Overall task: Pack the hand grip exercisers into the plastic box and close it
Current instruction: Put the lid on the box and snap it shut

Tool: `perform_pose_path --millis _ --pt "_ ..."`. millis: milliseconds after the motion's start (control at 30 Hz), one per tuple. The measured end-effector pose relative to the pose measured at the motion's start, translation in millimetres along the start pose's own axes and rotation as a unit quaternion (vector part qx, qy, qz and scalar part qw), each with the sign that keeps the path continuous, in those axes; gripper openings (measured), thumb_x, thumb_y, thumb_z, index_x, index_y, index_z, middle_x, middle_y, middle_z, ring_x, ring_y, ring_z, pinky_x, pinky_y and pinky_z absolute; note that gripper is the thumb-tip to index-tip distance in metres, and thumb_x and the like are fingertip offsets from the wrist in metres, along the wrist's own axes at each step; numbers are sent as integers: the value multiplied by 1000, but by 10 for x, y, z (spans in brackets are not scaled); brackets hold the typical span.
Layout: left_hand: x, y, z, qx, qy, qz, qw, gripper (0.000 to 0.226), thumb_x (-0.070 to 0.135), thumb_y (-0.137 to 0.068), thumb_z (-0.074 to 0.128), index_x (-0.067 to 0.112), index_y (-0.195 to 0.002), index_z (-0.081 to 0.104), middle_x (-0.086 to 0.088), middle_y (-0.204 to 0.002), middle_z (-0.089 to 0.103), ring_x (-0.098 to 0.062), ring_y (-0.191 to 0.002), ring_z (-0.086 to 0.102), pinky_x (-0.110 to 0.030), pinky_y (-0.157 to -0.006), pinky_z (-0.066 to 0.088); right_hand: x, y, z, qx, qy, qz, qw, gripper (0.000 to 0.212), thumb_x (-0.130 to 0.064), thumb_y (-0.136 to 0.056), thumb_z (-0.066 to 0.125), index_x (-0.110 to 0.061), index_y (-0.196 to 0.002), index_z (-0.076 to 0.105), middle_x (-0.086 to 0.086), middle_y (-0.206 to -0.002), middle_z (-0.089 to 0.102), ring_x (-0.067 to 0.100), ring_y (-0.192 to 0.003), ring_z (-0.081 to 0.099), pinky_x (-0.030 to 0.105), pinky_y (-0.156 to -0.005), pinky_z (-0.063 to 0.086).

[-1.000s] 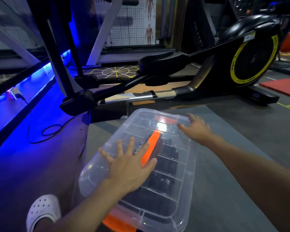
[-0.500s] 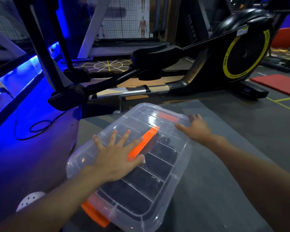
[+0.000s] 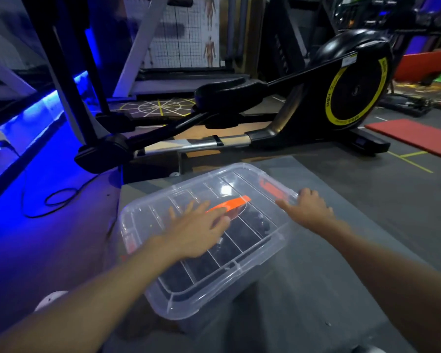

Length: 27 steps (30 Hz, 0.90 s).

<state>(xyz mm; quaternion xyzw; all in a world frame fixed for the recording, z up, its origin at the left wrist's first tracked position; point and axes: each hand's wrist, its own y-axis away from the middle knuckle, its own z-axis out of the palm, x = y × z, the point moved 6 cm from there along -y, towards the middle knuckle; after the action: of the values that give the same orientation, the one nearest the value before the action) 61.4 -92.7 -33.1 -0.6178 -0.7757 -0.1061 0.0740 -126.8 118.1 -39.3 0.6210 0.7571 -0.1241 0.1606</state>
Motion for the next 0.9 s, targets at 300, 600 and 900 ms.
perform_pose_path --millis 300,600,900 --pt "290 126 344 -43 -60 -8 997 79 92 -71 6 62 -142 -8 3 -161 -23 -35 -146 -24 -76 -104 -14 30 5 39 -52 -91 -63 993 72 -48 -87 63 -3 -138 42 20 -135 46 36 -123 48 39 -102 38" --pt "68 158 271 -68 -69 98 990 77 95 -65 1 69 -137 -7 13 -160 -23 -25 -147 -23 -70 -108 -16 145 586 -16 -7 -115 -23 993 79 -55 -74 74 -1 -121 41 16 -126 40 38 -113 50 45 -98 41" --pt "287 151 17 -40 -2 99 994 60 77 -88 23 66 -142 -1 19 -163 -2 -26 -151 -7 -70 -111 -9 282 979 -79 41 -182 -13 982 59 -47 -78 74 -5 -108 45 11 -112 45 32 -101 52 35 -80 40"
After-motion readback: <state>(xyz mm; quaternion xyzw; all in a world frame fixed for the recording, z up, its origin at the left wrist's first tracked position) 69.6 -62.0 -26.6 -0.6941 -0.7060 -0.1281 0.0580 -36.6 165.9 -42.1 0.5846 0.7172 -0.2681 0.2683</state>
